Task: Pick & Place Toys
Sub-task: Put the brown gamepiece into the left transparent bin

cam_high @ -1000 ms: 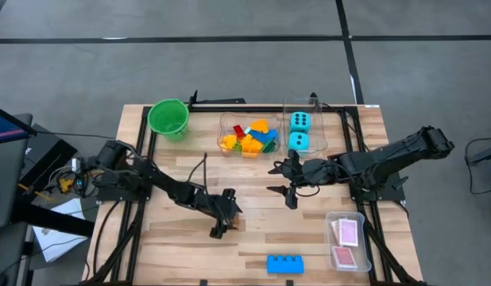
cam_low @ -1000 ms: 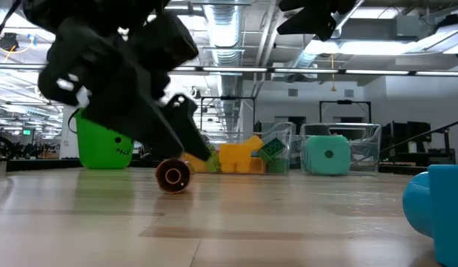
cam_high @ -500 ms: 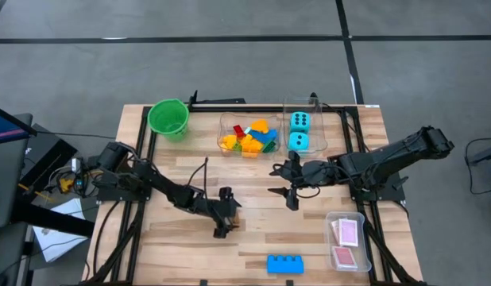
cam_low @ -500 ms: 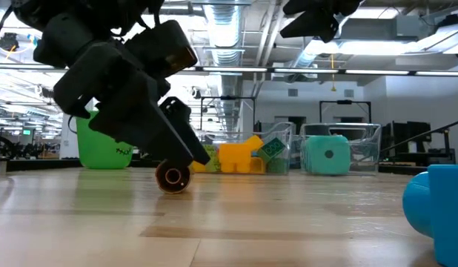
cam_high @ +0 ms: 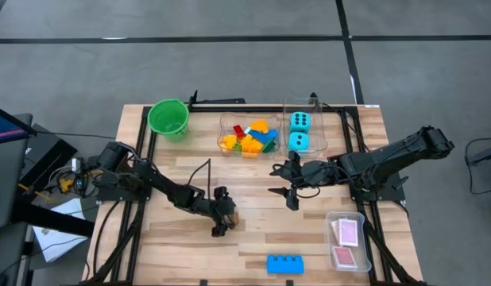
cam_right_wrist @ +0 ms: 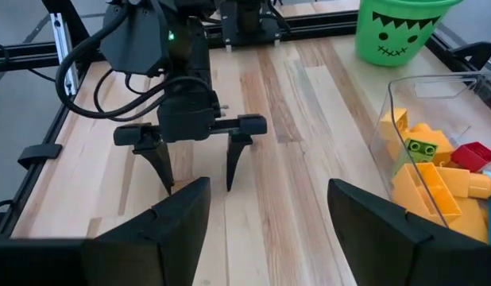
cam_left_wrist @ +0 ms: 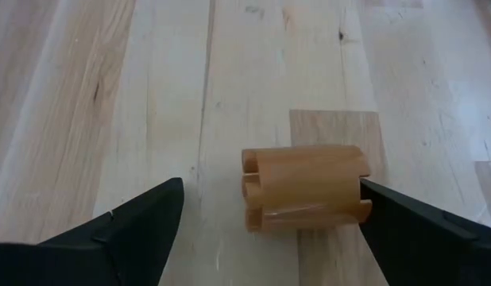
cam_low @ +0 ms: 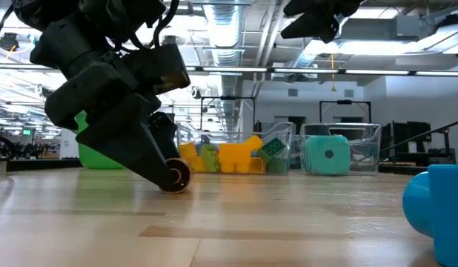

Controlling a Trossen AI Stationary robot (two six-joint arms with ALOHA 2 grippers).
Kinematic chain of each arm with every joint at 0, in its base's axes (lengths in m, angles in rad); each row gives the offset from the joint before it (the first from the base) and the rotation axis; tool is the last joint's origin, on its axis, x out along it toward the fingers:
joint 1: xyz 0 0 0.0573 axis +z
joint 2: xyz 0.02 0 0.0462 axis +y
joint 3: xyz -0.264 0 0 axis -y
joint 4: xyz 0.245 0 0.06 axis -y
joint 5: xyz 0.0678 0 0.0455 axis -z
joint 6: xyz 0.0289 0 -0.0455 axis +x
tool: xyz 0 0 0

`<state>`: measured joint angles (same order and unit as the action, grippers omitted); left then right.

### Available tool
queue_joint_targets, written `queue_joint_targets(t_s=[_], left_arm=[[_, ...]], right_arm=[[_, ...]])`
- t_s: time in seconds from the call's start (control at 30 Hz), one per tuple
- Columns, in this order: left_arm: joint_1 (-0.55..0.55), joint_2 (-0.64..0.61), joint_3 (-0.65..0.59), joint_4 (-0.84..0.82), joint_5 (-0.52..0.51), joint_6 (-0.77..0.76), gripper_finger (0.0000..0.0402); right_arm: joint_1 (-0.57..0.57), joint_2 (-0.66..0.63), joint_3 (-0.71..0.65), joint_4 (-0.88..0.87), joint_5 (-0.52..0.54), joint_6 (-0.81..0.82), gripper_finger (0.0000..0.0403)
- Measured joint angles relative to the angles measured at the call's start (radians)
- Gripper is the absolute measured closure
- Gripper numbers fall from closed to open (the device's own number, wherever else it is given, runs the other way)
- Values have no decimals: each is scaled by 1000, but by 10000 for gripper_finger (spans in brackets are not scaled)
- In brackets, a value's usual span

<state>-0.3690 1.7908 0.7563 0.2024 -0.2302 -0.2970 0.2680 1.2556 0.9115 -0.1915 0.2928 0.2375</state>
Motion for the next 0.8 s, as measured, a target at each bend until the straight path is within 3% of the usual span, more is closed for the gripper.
queue_joint_targets(t_s=[0.27, 0.63, 0.8], left_arm=[[4, 0, 0, 0, 0, 0, 87], [4, 0, 0, 0, -19, 6, 213], [4, 0, -1, 0, -57, 28, 215]], right_arm=[[0, 1, 0, -20, 0, 3, 157], [0, 1, 0, -36, -2, 8, 157], [0, 1, 0, -35, -4, 10, 157]])
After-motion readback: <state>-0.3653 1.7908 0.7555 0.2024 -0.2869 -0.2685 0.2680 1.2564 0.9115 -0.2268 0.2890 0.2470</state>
